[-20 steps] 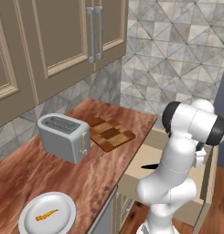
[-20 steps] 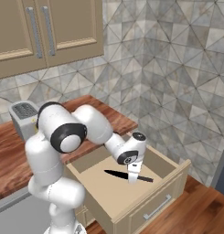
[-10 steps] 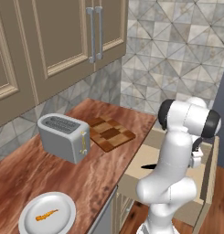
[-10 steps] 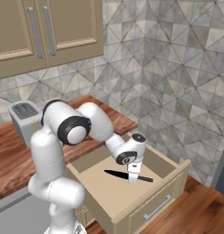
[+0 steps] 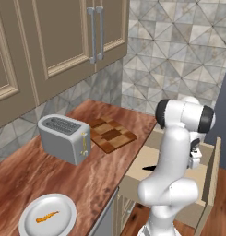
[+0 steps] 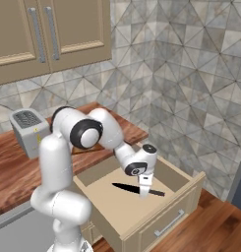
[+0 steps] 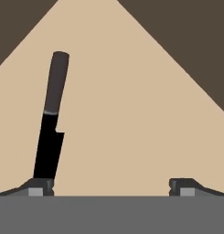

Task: Pick up the knife from the drawer and place it on the cutting board. Then place the meat from the plate to the cutting board.

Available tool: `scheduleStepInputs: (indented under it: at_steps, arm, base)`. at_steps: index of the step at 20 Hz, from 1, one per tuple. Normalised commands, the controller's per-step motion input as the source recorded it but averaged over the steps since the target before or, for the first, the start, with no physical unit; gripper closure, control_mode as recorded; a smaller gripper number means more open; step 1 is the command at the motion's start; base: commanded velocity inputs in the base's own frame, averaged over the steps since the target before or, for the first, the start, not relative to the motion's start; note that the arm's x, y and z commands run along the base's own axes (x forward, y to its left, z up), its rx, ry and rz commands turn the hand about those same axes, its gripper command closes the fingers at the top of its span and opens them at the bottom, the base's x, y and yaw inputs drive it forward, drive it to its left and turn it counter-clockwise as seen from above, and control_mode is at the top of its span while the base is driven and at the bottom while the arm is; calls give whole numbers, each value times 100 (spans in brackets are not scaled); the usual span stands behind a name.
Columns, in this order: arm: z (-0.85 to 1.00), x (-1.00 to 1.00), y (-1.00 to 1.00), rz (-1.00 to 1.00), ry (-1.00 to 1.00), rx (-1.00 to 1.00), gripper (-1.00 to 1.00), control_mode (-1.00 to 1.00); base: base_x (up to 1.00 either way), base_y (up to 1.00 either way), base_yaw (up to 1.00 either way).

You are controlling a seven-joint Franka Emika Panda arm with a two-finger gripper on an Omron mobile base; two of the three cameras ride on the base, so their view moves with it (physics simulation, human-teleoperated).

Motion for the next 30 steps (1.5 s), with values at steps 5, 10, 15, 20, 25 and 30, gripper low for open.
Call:
scheduleStepInputs:
  at_steps: [5,10,15,20,25,30]
  arm:
    - [-21,16,-17,1,0,0,-100,-100]
    - [-25,24,-13,2,0,0,-100,-100]
    - [-26,28,-9,2,0,0,-100,-100]
    - [-29,28,-7,3,0,0,-100,-100]
    - [-28,26,-11,3,0,0,-100,-100]
    - [-28,17,-14,0,0,0,-100,-100]
  base:
    - [0,0,0]
    - [0,0,0]
    - [0,0,0]
    - [0,0,0]
    - [0,0,0]
    - [0,0,0]
